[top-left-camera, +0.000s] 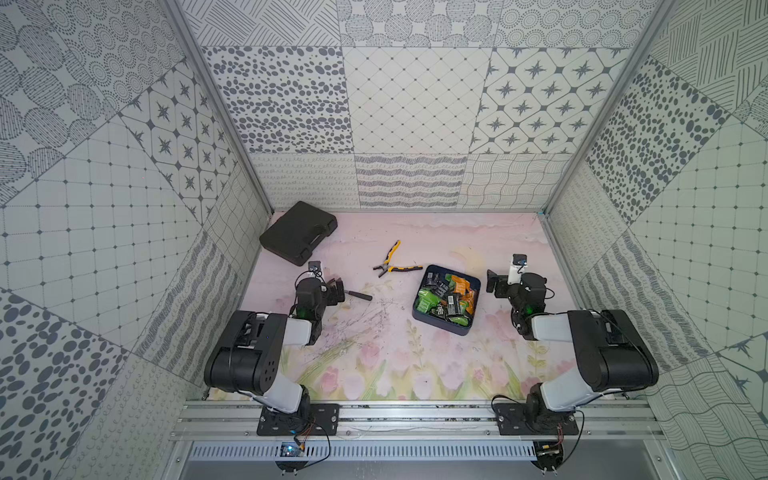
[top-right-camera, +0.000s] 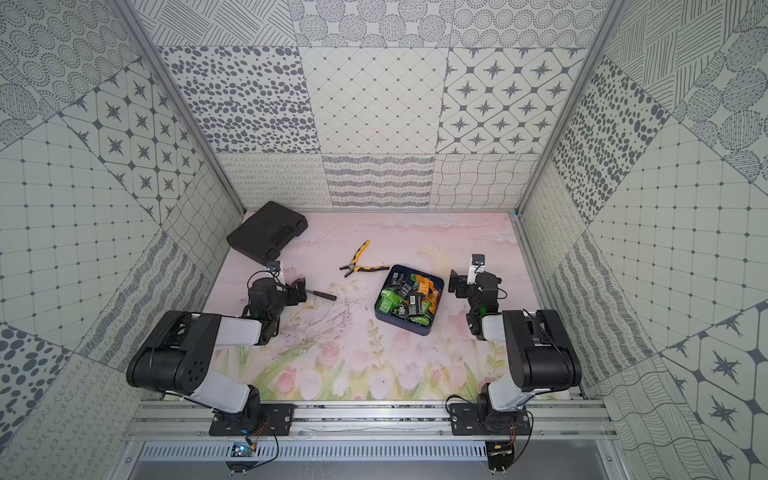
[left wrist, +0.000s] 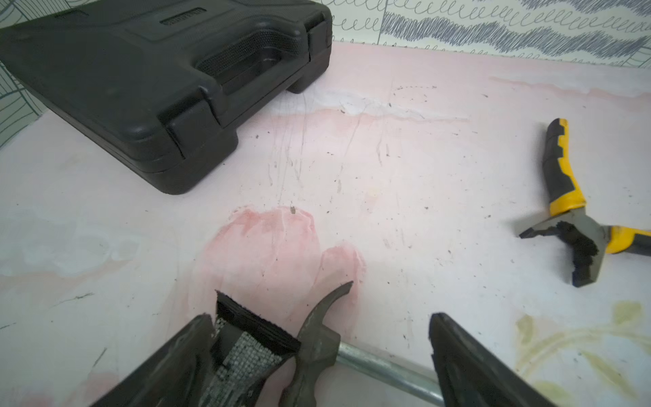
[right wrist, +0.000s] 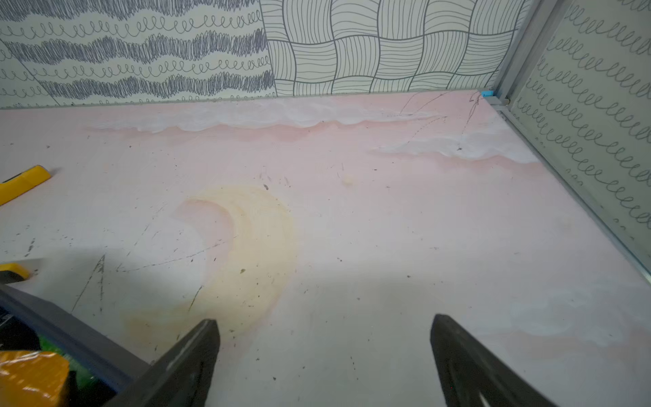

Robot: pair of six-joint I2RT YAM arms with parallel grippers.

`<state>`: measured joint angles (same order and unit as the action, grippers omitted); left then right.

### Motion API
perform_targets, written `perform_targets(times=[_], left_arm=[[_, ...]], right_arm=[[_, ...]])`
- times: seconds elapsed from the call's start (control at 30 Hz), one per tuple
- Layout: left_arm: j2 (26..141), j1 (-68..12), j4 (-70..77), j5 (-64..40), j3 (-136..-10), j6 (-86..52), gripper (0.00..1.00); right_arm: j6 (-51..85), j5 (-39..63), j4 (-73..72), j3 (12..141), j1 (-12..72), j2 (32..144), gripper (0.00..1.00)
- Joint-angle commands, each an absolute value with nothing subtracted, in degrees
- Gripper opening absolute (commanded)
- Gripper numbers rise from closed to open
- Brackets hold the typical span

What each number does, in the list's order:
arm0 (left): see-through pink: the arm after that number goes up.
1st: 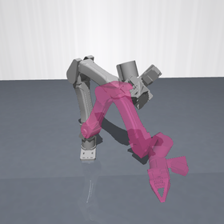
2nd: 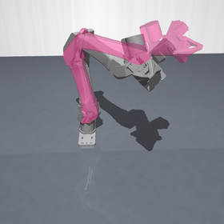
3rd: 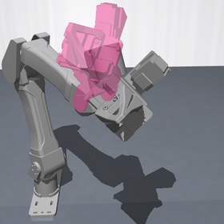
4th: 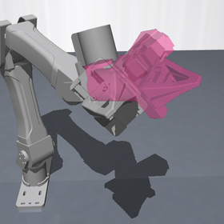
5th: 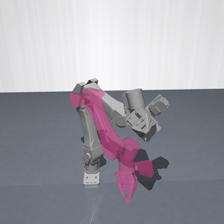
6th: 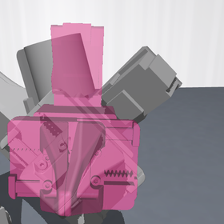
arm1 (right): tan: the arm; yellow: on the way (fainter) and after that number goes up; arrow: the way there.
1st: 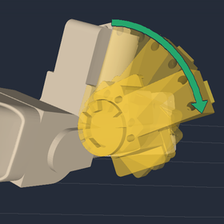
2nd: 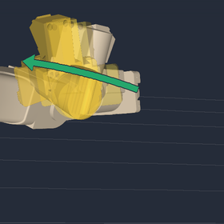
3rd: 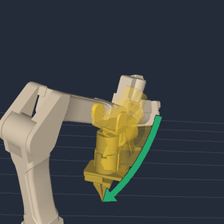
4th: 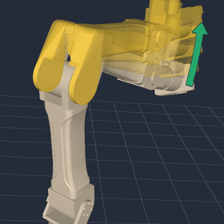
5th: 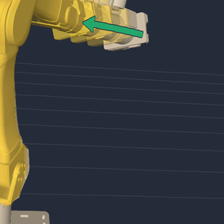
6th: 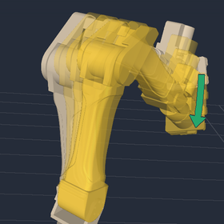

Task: Take the cookies out of the storage box
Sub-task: Pick up the cookie from the storage box.

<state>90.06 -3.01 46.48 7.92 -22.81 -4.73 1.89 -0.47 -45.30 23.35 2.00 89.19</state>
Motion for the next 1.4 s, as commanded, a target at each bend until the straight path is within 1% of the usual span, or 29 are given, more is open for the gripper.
perform_targets(times=[0.0,0.63,0.77,0.8,0.87,0.93,1.03,1.13,1.27,1.3,1.37], left_arm=[[90.1,-3.21,48.87,7.08,-23.3,-3.79,0.99],[90.04,-2.85,48.68,6.3,-23.38,-3.69,0.99],[85.48,-3.15,43.81,5.7,-24.05,-3.24,0.97],[83.55,-3.22,41.83,5.76,-24.21,-3.27,0.96],[79.27,-3.47,37.56,5.63,-24.63,-3.21,0.96],[74.6,-3.83,33.21,5.55,-25.11,-4.02,0.94],[68.66,-3.95,26.19,4.19,-26.63,-8.01,0.92],[64.43,-4.01,17.29,1.75,-29.35,-14.41,0.91],[62.07,-4.98,7.98,-2.47,-32.39,-22.81,0.89],[61.8,-5.59,6.92,-3.03,-32.6,-24.51,0.89],[61.36,-7.16,6.32,-4.09,-32.16,-28.04,0.88]], right_arm=[[1.27,-0.27,-47.37,23.91,2.05,89.16,0.98],[1.33,-0.28,-47.38,23.91,2.04,89.14,0.98],[1.33,-0.26,-48.14,23.55,2.17,88.68,0.98],[0.7,0.29,-48.24,22.88,2.45,87.07,0.98],[0.0,0.02,-43.53,23.21,3.09,82.39,0.98],[0.95,-0.84,-34.15,25.4,3.52,76.31,0.98],[7.52,-1.7,-21.27,29.23,3.46,69.46,0.98],[16.08,1.62,-11.97,30.67,3.17,65.03,0.98],[26.93,7.4,1.53,35.62,2.99,62.66,0.98],[28.72,8.5,4.12,36.45,2.99,62.6,0.97],[29.92,10.86,9.9,38.84,3.22,62.76,0.89]])
